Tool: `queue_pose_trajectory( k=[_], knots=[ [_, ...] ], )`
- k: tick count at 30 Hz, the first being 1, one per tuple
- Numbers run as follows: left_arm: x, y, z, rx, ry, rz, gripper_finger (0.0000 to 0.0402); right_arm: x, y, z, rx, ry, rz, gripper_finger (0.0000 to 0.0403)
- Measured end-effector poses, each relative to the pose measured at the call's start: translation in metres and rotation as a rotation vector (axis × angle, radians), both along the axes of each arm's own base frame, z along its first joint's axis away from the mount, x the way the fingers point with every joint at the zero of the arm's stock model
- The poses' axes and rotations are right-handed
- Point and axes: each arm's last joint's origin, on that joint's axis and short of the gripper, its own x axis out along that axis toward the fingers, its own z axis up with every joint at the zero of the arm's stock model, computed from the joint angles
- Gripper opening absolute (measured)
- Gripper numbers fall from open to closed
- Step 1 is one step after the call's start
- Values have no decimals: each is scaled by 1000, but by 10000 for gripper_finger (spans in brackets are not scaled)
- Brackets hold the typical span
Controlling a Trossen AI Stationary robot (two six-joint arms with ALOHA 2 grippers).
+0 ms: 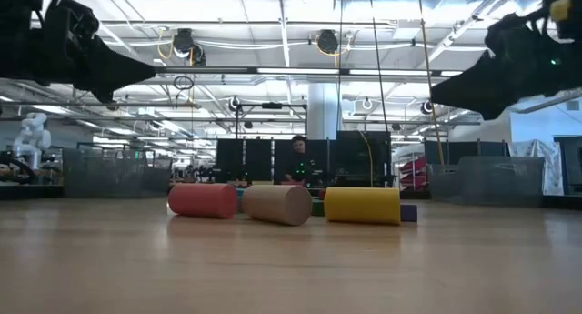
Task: Sort blocks by size
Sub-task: Put the blue half circle block into the right black bin
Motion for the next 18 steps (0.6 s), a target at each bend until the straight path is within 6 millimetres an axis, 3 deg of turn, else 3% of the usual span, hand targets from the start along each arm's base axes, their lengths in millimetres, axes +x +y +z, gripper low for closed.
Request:
queue_pose_trajectory(
  k=[9,13,18],
  knots=[
    [8,4,-3,-4,44,42,164,38,-7,18,-25,179,-70,168],
    [12,3,-4,-3,82,31,180,62,-17,19,-16,276,-60,169],
    [17,3,-4,-2,93,11,181,96,-30,16,35,366,72,170]
  ],
)
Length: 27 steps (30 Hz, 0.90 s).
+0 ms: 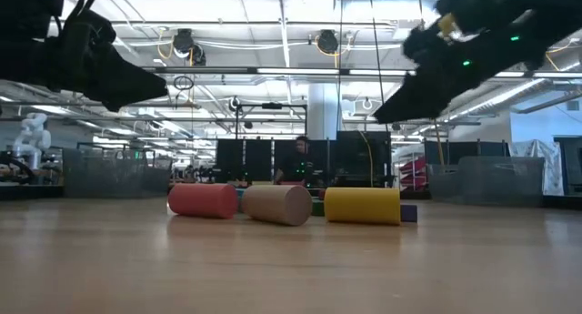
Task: Sort blocks by size
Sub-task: Put the blue half circle block into the right black bin
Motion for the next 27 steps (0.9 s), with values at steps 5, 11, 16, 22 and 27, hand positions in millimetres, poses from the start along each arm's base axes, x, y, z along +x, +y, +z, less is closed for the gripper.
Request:
queue_pose_trajectory(
  k=[5,11,16,22,27],
  knots=[
    [2,-1,1,-2,-7,-35,181,25,-8,-9,-30,113,138,183],
    [2,-1,4,35,-29,-26,181,54,-18,-15,-59,218,286,214],
    [3,1,8,91,-45,44,181,72,-28,-25,-105,356,355,241],
    [7,1,10,129,-58,56,181,82,-36,-33,-113,444,381,243],
    [13,3,6,127,-26,67,181,84,-43,-34,-82,444,411,241]
  ],
)
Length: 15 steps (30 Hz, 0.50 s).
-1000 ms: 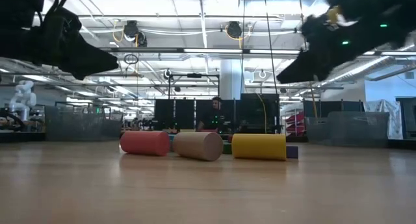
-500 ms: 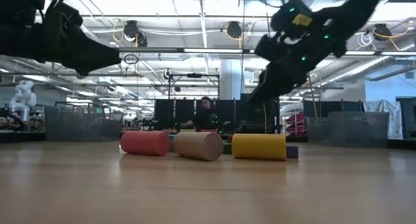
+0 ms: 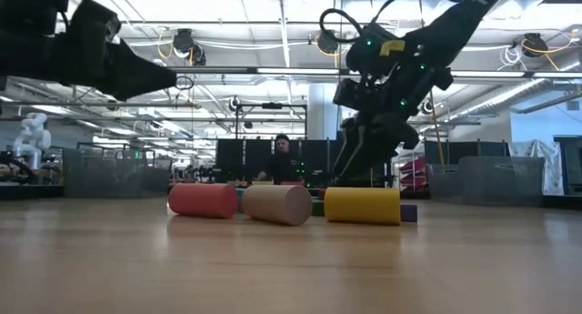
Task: Sort blocks by size
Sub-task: Put the blue half circle block into the right black bin
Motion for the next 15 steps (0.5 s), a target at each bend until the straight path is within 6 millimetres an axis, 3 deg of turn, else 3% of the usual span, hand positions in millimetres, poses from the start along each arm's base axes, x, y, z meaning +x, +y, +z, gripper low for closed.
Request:
queue_pose_trajectory(
  k=[15],
  knots=[
    [41,20,7,29,177,-13,181,-2,-14,-2,34,52,67,240]
  ],
)
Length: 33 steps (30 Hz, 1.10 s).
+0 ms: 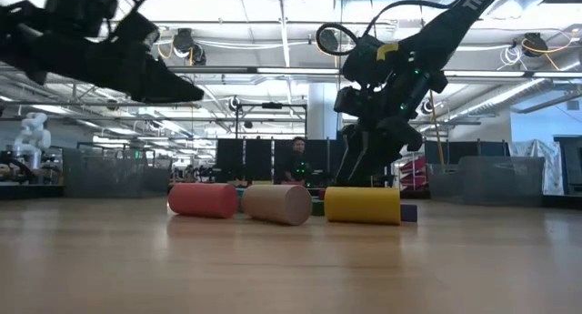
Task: Sort blocks by size
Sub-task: Put the blue half circle block into the right black bin
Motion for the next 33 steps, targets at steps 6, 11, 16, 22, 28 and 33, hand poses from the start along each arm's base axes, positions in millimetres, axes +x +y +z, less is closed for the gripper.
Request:
queue_pose_trajectory(
  k=[6,11,16,22,28,33],
  knots=[
    [23,6,-1,17,16,-15,181,3,-2,-8,6,5,5,240],
    [42,9,-6,10,66,-34,181,3,-2,-13,1,24,20,240],
    [62,13,-13,-12,122,-44,181,4,-6,-25,-5,56,32,240],
    [75,15,-20,-67,145,-37,180,5,-8,-31,25,52,43,239],
    [82,17,-15,-60,124,-17,180,5,-7,-31,57,49,22,208],
    [87,18,-6,-51,73,-17,180,5,-7,-31,78,50,8,164]
  ],
)
